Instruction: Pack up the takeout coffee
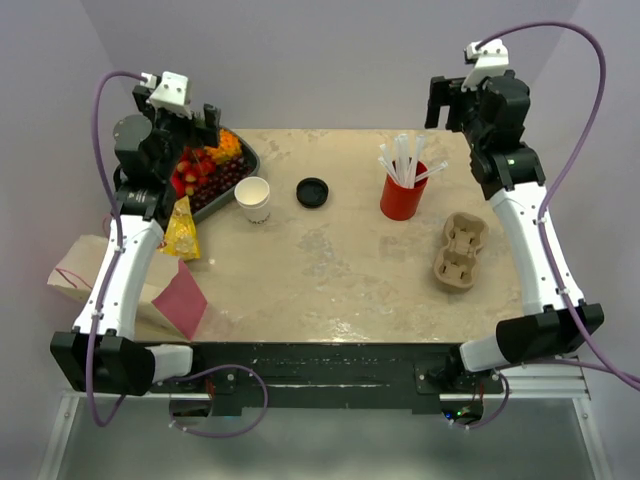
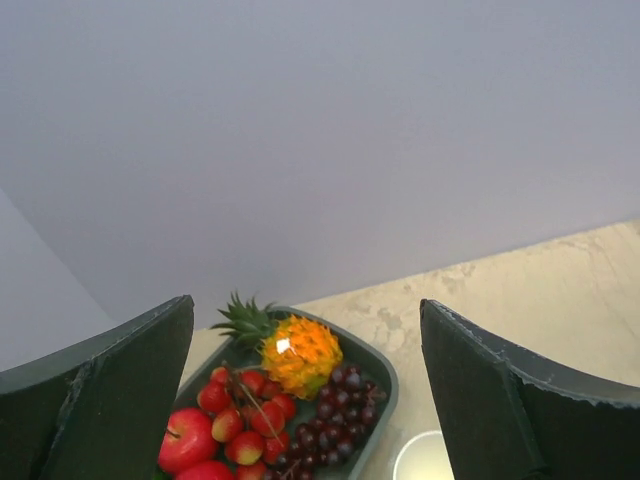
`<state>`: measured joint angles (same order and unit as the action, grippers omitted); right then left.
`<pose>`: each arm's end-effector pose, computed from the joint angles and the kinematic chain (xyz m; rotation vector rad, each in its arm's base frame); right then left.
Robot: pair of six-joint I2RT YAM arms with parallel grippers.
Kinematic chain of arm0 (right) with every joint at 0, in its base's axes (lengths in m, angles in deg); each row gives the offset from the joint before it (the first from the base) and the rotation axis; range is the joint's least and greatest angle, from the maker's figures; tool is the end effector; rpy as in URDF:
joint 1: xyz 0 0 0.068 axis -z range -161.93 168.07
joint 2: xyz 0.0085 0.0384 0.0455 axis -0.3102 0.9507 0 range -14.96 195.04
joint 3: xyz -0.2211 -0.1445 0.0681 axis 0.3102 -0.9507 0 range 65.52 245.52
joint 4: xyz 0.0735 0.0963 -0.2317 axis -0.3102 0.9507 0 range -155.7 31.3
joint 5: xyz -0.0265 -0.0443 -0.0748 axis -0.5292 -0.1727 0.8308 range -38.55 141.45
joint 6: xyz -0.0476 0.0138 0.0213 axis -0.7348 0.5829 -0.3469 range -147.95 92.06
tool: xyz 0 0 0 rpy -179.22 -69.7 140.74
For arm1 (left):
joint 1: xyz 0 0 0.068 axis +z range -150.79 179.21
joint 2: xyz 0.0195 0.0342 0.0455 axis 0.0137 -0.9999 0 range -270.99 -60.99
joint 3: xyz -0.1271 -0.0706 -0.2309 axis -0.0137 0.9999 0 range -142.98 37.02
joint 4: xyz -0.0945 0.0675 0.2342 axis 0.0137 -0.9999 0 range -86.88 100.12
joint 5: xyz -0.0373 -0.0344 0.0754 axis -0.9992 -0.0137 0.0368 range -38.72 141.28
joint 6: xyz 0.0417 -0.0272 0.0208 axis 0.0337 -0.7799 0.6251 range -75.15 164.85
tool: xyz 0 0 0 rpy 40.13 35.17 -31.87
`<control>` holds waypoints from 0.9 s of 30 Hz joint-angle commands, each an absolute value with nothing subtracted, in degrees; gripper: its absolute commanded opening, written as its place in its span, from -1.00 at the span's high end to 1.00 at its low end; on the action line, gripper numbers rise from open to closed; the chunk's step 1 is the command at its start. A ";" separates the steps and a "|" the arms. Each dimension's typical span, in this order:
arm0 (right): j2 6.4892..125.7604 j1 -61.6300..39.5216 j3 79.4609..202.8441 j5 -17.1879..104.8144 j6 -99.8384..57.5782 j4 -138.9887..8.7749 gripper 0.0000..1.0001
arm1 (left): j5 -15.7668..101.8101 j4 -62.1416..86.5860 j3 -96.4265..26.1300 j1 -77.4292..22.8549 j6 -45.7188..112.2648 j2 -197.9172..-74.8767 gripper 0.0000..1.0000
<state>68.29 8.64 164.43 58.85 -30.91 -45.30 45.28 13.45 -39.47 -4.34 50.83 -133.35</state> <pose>0.3140 0.0475 0.4905 -0.0805 1.6508 -0.0208 0.2876 -0.0216 0.4568 0.2053 1.4268 -0.0407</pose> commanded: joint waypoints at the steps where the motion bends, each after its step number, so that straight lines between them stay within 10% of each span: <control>1: 66.09 8.58 161.60 59.64 -31.27 -46.01 -0.98 | 40.04 12.06 -37.87 -4.74 50.21 -133.24 -0.97; 10: 58.08 8.58 152.62 38.55 -43.59 -47.69 -0.91 | 29.14 4.68 -35.75 -5.71 52.15 -131.74 -0.97; 27: 67.48 8.76 169.40 36.69 -34.97 -34.94 -0.80 | 27.38 -0.25 -34.35 -7.99 50.21 -129.99 -0.96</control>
<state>67.17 8.64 164.72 38.11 -36.83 -38.28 28.32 -1.59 -34.46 -7.12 51.33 -132.10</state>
